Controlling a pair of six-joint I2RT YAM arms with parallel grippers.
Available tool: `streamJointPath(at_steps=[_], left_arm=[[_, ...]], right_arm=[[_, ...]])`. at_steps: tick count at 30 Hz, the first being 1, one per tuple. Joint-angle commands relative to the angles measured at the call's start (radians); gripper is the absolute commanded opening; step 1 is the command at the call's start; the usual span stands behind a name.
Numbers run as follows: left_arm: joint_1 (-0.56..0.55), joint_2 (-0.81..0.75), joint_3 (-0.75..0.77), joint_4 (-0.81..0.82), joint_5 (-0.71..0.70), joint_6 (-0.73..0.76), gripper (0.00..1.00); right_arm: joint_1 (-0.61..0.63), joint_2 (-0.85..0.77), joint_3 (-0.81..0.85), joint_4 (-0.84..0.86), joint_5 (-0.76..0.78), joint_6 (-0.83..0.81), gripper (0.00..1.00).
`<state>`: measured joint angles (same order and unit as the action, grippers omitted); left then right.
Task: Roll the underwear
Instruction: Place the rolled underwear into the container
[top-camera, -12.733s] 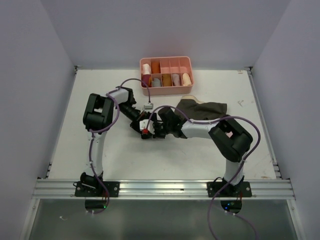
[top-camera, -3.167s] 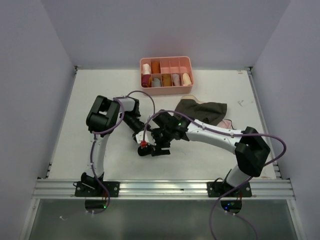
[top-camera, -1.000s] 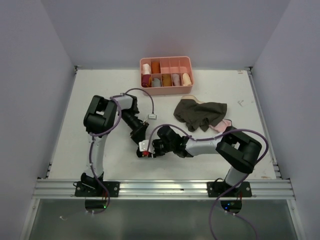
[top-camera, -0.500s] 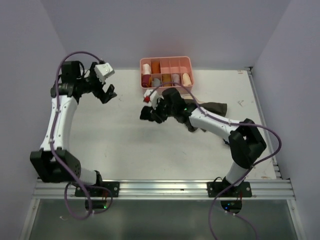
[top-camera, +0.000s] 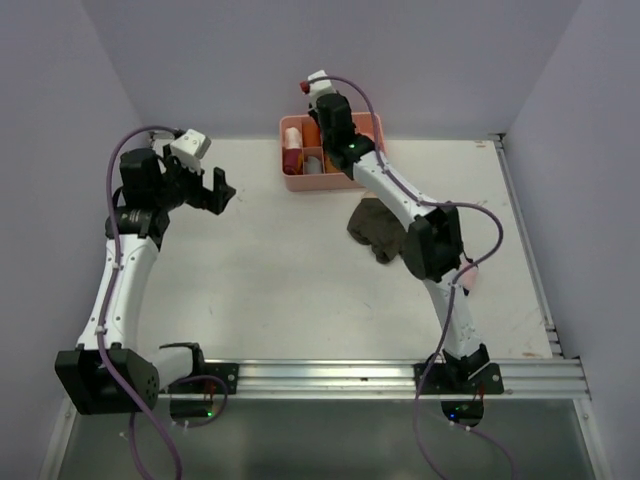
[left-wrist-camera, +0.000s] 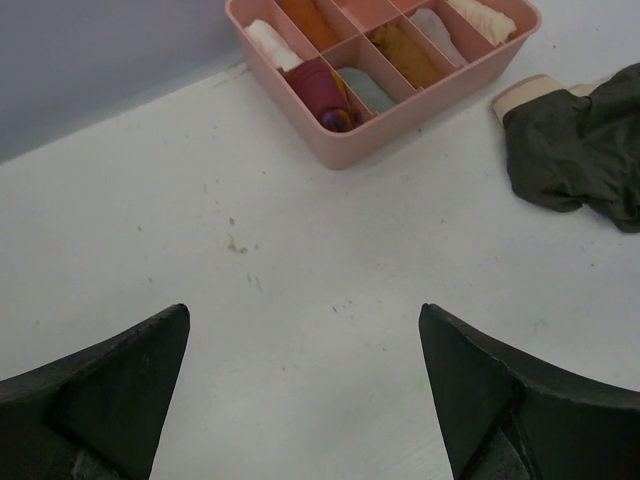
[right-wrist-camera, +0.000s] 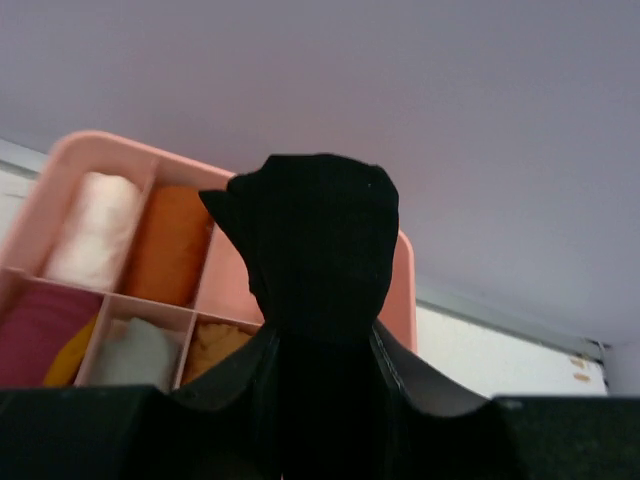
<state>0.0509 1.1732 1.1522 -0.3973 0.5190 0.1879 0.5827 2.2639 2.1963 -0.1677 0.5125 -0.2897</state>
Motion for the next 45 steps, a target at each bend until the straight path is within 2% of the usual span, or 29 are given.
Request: streamJointPath(at_steps=[1, 3, 5, 10, 18, 22, 31, 34, 40, 45], left_arm=[[0.000, -0.029, -0.054, 0.041, 0.033, -0.117, 1.00], [0.000, -0.040, -0.083, 0.051, 0.036, -0.145, 1.00], [0.000, -0.056, -0.103, 0.055, 0.026, -0.166, 1.00], [0.000, -0.087, -0.157, 0.046, 0.019, -0.180, 1.00], [0.000, -0.115, -0.203, 0.032, 0.009, -0.211, 1.00], [0.000, -0.126, -0.230, 0.031, 0.004, -0.219, 1.00], [0.000, -0.135, -0.253, 0.040, -0.014, -0.234, 1.00], [0.000, -0.138, -0.259, 0.031, -0.017, -0.232, 1.00], [0.000, -0.152, -0.273, 0.026, -0.024, -0.238, 1.00], [0.000, -0.150, -0.269, 0.021, -0.030, -0.237, 1.00]], right_arm=[[-0.010, 0.203, 0.212, 0.049, 0.218, -0.092, 0.00], [-0.014, 0.267, 0.315, 0.145, 0.236, -0.133, 0.00], [-0.020, 0.324, 0.324, 0.238, 0.239, -0.201, 0.00], [-0.040, 0.411, 0.347, 0.373, 0.209, -0.247, 0.00], [-0.064, 0.425, 0.252, 0.553, 0.120, -0.106, 0.00], [-0.078, 0.421, 0.276, 0.484, 0.052, 0.030, 0.00], [-0.092, 0.486, 0.272, 0.465, -0.035, 0.133, 0.00], [-0.106, 0.500, 0.278, 0.419, -0.074, 0.201, 0.00], [-0.113, 0.508, 0.257, 0.364, -0.088, 0.234, 0.00], [-0.115, 0.479, 0.237, 0.232, -0.103, 0.332, 0.00]])
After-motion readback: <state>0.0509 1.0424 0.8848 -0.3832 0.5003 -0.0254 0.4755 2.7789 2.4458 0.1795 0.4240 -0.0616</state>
